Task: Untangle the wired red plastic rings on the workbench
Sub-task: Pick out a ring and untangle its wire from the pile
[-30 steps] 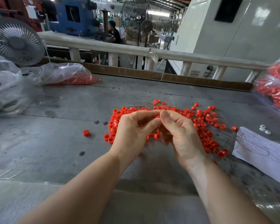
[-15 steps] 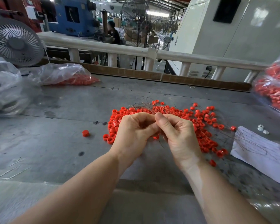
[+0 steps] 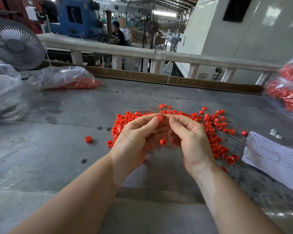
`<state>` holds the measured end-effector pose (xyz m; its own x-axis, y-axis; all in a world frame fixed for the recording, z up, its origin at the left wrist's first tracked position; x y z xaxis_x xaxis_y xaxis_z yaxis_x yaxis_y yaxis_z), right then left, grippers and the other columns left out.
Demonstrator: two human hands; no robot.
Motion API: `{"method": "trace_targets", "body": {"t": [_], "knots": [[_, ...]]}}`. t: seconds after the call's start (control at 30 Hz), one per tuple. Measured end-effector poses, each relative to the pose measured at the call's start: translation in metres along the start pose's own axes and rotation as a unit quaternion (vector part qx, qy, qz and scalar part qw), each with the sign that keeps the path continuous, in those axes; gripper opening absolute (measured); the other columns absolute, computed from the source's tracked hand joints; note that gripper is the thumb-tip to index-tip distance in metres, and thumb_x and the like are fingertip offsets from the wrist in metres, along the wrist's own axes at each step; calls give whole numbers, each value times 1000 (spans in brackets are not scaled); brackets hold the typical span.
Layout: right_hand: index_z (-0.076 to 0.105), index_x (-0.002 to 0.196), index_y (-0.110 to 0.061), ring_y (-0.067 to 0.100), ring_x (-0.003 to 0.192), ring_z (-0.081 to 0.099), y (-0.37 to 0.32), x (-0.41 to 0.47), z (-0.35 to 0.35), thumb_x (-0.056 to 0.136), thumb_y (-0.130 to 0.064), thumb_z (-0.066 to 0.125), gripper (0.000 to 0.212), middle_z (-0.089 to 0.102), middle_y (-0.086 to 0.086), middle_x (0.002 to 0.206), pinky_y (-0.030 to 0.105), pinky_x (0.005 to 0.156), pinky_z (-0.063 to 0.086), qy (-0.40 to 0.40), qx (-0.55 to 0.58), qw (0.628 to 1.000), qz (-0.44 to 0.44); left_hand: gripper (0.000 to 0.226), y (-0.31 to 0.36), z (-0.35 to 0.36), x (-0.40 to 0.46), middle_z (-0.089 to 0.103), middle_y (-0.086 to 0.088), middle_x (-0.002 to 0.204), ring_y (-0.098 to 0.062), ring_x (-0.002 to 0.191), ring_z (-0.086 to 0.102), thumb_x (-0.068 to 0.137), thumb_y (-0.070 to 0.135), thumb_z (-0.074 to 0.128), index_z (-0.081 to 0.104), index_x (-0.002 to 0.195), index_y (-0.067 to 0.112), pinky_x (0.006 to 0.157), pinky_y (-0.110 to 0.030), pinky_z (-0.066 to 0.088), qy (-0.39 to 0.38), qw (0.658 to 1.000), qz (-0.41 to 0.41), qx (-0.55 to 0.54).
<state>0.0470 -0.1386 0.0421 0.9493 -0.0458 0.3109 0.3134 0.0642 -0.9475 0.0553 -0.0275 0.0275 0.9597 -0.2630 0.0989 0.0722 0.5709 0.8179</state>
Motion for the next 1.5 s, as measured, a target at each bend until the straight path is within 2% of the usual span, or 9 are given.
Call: {"method": "trace_targets", "body": {"t": [0.13,0.53,0.67,0.77,0.93,1.03,1.23,1.4,1.5], "knots": [[71,87,-16,6,46,47,-1,-1,-4,93,-5,50,24,52,-5,51,15,41,37,20,-9,1000,-1,21,-1,-1,0,74,-8,85,-13,78,71,78,16,56,68,92,7,66,-20,57,5,1000,-11,-23],[71,86,-12,4,45,46,-3,0,-5,92,-3,50,23,53,3,56,16,42,35,28,-14,999,-5,20,-3,0,0,74,-8,83,-13,75,71,78,16,57,68,90,6,64,-21,57,-6,999,-22,-31],[70,85,-12,4,47,47,-6,-2,-4,92,-11,54,18,56,-8,53,14,43,37,26,-2,999,-23,19,-2,0,-1,71,-2,74,-9,68,67,75,21,59,76,80,16,62,-20,56,-2,1000,-6,22],[71,75,-19,6,51,49,-9,-2,-2,83,-30,62,16,58,-7,55,14,47,39,19,-25,999,-42,17,-1,-2,-1,67,2,64,-5,54,60,71,19,62,77,78,17,50,-16,50,20,999,7,40],[68,69,-15,9,49,53,-9,-4,2,71,-42,70,27,63,-1,54,13,46,38,-1,-40,998,-55,11,-1,-3,-2,66,-1,62,-6,53,57,64,20,68,76,72,17,52,-16,48,27,997,24,74],[67,66,-16,9,49,52,-7,-3,1,72,-41,68,26,61,0,53,15,47,39,6,-65,997,-49,13,-2,-3,-2,66,-5,64,-11,55,58,62,23,70,74,71,14,53,-20,47,36,994,31,99],[65,65,-15,6,49,48,-2,-1,-1,92,-27,55,31,55,-3,52,17,45,38,6,-73,997,-22,17,1,-2,-3,67,-11,75,-25,68,58,67,22,69,75,82,15,62,-29,50,33,989,51,137],[63,65,-16,-1,46,44,-4,-1,2,93,-18,52,31,52,-11,48,13,45,37,-10,-63,998,-27,23,7,4,-7,63,-18,83,-32,78,57,65,26,72,75,89,26,83,-59,47,26,976,90,199],[63,64,-15,-2,46,46,-4,-1,2,93,-14,52,31,53,-12,48,10,45,37,-18,-42,999,-25,24,7,4,-8,65,-17,82,-30,78,59,65,27,73,76,88,24,84,-56,49,28,975,91,202]]}}
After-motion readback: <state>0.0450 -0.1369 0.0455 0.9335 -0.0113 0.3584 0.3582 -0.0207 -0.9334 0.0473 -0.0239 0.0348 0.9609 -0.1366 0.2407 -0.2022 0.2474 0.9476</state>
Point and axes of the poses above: each hand's wrist, its own x-axis towards the middle knuckle, its own z-axis out of the palm, y = z × x, the point moved 6 cm from there along x, towards the middle knuckle
